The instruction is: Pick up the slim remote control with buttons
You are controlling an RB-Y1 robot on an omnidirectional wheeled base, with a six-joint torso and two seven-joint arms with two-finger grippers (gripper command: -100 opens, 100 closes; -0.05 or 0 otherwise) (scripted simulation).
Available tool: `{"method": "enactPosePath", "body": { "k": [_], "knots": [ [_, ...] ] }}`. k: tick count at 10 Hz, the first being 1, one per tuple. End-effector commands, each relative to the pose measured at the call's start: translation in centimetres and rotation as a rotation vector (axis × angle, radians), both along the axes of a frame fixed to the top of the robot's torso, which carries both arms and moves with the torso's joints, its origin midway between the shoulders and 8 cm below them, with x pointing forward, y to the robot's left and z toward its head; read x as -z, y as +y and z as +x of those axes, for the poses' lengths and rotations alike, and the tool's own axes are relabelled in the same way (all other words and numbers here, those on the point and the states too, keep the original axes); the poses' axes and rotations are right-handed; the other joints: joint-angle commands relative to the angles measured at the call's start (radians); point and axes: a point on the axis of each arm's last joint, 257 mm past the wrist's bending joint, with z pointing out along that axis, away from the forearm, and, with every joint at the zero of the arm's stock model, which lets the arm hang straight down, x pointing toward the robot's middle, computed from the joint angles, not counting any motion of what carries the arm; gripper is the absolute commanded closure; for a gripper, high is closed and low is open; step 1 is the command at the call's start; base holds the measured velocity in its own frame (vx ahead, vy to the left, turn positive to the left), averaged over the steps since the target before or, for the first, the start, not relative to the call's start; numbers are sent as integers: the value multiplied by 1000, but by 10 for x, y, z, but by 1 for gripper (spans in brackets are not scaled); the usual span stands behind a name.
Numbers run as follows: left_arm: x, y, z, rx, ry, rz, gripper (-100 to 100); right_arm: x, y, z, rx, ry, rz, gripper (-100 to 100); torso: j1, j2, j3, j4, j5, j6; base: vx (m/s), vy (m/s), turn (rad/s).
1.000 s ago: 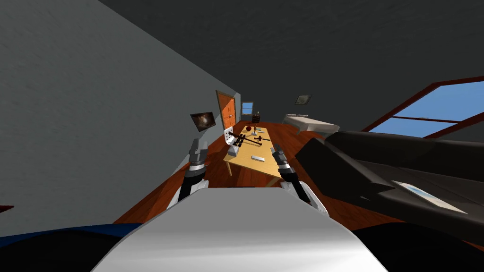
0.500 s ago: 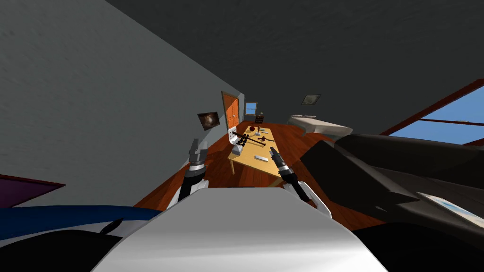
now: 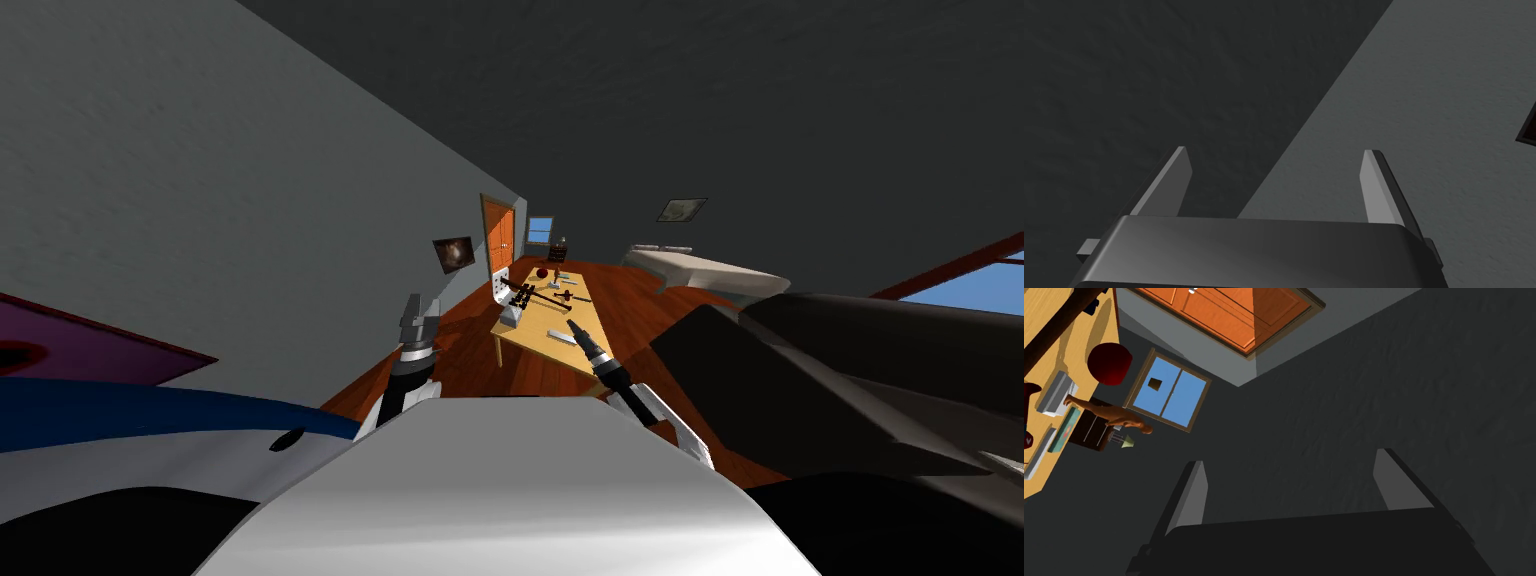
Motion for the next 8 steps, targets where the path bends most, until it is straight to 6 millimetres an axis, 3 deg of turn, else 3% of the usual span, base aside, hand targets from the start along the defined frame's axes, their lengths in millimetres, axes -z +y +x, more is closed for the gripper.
{"method": "enactPosePath", "body": {
  "k": [1, 5, 6, 8],
  "knots": [
    [0, 0, 0, 0, 0, 0, 0, 16, -6, -1, -4, 32, -42, -100, 0, 0, 0, 0, 0, 0, -20, 48, 104],
    [0, 0, 0, 0, 0, 0, 0, 87, -36, -13, -51, 177, -271, -100, 0, 0, 0, 0, 0, 1, -15, 70, 211],
    [0, 0, 0, 0, 0, 0, 0, 88, -38, -14, -55, 180, -287, -100, 0, -1, -1, 0, 0, 0, 3, 38, 116],
    [0, 0, 0, 0, 0, 0, 0, 112, -53, -21, -72, 232, -369, -100, -2, -1, -1, 0, 0, 0, 1, 36, 184]
  ]
}}
